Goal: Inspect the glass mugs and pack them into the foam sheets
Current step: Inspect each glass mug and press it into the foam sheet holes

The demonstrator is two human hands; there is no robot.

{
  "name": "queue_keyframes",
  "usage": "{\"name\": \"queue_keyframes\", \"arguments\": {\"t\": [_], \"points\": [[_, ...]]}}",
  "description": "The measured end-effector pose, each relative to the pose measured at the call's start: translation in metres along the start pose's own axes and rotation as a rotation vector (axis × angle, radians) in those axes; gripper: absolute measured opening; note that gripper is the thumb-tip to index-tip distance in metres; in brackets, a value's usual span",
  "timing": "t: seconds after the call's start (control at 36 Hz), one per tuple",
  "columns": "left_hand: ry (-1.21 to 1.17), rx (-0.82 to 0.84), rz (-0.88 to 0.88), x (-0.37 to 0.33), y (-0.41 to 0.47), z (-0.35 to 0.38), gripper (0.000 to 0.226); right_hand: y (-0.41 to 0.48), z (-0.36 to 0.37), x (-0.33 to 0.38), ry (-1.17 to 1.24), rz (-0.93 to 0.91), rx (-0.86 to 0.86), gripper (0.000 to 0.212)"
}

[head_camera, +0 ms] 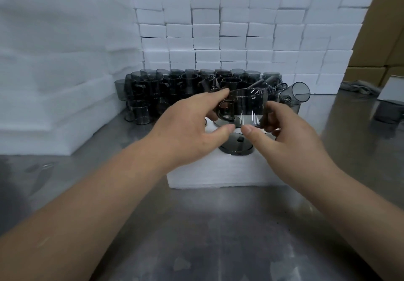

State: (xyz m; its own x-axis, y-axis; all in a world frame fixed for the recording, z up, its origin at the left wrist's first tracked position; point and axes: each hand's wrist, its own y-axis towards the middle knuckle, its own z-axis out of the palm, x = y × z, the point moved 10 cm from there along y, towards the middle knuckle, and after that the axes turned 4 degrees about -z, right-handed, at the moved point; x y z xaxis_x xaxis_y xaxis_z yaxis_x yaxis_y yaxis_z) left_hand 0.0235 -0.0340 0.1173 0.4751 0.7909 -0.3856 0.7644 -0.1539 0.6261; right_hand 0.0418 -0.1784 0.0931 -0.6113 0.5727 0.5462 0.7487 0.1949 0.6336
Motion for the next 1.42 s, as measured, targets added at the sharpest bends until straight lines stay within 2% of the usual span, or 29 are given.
{"name": "queue_keyframes", "arguments": {"t": [0.06, 0.17, 0.31, 0.39, 0.44, 0.56, 0.67, 0.75, 0.94, 1.42], "points": [[0.012, -0.013, 0.002, 0.000, 0.001, -0.001, 0.059, 0.000, 0.000, 0.000, 0.003, -0.001, -0.005, 0.037], [0.033, -0.021, 0.006, -0.002, 0.002, -0.002, 0.056, 0.001, 0.002, 0.003, 0.017, -0.027, 0.033, 0.021], [0.006, -0.073, 0.003, -0.002, 0.002, -0.010, 0.049, 0.001, 0.002, 0.005, 0.036, -0.043, 0.028, 0.035], [-0.029, -0.074, -0.028, 0.003, 0.002, -0.009, 0.045, 0.001, 0.002, 0.006, 0.036, -0.060, 0.031, 0.028], [-0.042, -0.079, -0.035, 0.005, 0.003, -0.009, 0.043, 0.001, 0.002, 0.006, 0.037, -0.062, 0.028, 0.032], [-0.087, -0.072, -0.024, 0.002, 0.002, -0.010, 0.040, 0.001, -0.001, 0.002, 0.024, -0.033, -0.012, 0.057], [-0.128, -0.055, -0.016, 0.002, 0.002, -0.009, 0.046, 0.001, -0.005, 0.002, 0.051, -0.029, -0.041, 0.049], [-0.121, -0.045, -0.015, 0.003, 0.002, -0.007, 0.050, 0.002, -0.005, 0.001, 0.068, -0.031, -0.035, 0.034], [-0.057, -0.044, -0.025, 0.005, 0.003, -0.007, 0.048, 0.003, -0.003, 0.007, 0.079, -0.076, -0.010, 0.015], [-0.017, -0.038, -0.049, 0.004, 0.001, -0.009, 0.036, 0.001, -0.006, 0.011, 0.076, -0.107, -0.030, 0.015]]}}
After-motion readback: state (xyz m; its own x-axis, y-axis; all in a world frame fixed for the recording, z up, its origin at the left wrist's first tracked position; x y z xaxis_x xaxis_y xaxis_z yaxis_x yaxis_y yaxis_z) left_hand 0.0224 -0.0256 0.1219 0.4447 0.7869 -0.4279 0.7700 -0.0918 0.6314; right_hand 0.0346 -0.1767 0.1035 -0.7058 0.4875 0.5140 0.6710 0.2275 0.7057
